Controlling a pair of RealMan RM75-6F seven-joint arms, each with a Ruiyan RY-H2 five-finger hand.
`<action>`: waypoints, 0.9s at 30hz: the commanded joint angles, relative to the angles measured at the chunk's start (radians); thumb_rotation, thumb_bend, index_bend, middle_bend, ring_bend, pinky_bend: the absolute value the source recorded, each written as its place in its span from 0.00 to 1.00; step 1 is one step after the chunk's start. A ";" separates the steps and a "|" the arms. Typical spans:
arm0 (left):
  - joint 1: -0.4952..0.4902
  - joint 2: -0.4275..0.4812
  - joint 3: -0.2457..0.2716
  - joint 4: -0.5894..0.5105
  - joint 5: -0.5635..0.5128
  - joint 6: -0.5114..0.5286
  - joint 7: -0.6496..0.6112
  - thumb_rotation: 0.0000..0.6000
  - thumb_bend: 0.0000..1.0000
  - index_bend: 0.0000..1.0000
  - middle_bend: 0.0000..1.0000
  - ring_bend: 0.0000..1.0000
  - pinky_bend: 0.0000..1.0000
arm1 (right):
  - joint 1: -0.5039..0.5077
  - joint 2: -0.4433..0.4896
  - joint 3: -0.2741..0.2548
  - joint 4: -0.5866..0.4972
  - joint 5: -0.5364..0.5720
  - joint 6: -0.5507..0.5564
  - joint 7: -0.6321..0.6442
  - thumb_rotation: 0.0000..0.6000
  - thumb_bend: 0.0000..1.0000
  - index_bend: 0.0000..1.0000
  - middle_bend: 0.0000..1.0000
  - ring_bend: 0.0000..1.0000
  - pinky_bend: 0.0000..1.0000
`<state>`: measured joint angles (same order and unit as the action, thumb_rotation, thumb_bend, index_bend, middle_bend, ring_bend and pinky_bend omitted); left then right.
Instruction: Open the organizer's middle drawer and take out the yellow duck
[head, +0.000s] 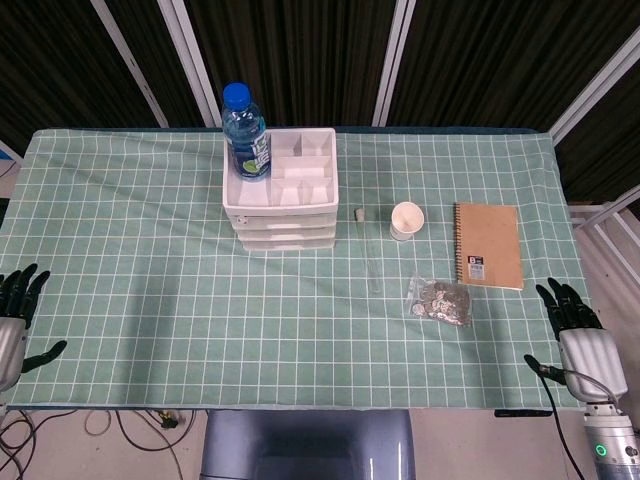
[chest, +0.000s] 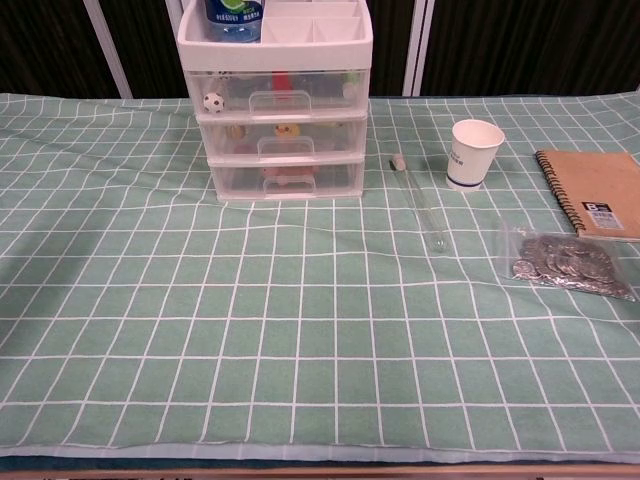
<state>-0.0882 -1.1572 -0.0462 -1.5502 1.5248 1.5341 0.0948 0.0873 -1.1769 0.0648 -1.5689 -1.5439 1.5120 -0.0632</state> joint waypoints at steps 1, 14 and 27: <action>0.000 0.000 -0.001 0.000 -0.004 -0.002 0.000 1.00 0.07 0.00 0.00 0.00 0.00 | 0.004 0.001 0.000 -0.006 0.007 -0.012 0.004 1.00 0.07 0.00 0.00 0.00 0.23; 0.003 0.002 0.003 -0.008 0.005 0.001 -0.010 1.00 0.07 0.00 0.00 0.00 0.00 | 0.000 0.009 0.001 -0.019 0.017 -0.014 0.025 1.00 0.07 0.00 0.00 0.00 0.23; -0.009 0.005 -0.011 -0.054 0.003 -0.004 -0.046 1.00 0.14 0.00 0.04 0.08 0.26 | 0.000 0.019 -0.003 -0.023 0.021 -0.022 0.030 1.00 0.07 0.00 0.00 0.00 0.23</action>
<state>-0.0935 -1.1506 -0.0511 -1.5961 1.5276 1.5275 0.0534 0.0871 -1.1588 0.0620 -1.5913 -1.5233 1.4904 -0.0340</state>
